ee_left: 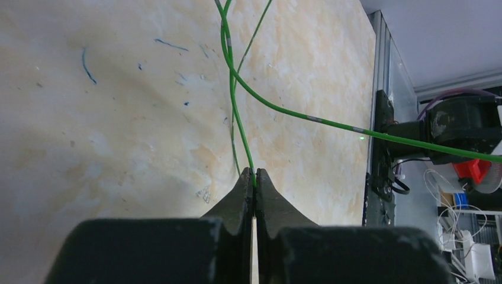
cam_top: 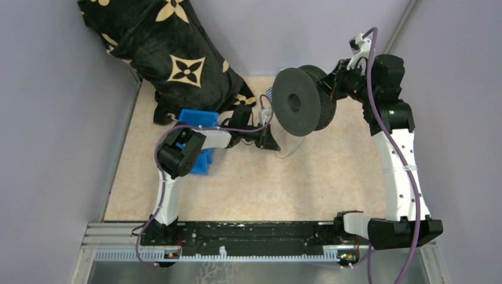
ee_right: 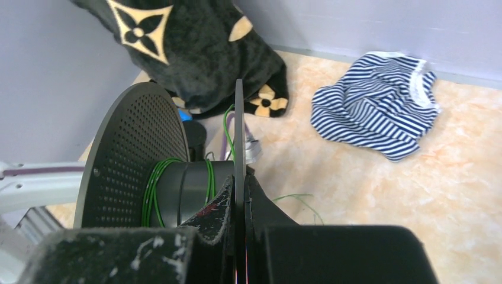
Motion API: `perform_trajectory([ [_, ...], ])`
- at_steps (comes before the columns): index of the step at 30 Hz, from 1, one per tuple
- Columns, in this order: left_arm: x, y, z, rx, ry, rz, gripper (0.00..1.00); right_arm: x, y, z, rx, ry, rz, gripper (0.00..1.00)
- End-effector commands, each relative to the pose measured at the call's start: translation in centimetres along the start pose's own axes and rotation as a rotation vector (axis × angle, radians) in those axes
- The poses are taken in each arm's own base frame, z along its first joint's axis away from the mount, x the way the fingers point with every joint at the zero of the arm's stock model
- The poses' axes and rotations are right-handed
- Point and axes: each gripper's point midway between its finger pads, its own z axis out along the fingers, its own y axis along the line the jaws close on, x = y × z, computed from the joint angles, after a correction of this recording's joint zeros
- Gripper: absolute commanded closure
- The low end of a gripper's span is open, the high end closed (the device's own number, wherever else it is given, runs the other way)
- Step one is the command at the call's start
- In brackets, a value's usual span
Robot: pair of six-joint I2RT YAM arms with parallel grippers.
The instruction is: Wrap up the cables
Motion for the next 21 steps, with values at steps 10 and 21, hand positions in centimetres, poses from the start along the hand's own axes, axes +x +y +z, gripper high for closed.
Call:
perform_trajectory([
  [10, 5.1, -3.9, -4.4, 0.096, 0.279, 0.250, 1.00, -7.8, -7.5, 0.0, 0.406, -0.263, -0.101, 1.00],
  [21, 9.0, -6.6, -7.8, 0.097, 0.445, 0.440, 1.00, -7.4, -13.1, 2.7, 0.570, -0.242, -0.149, 1.00],
])
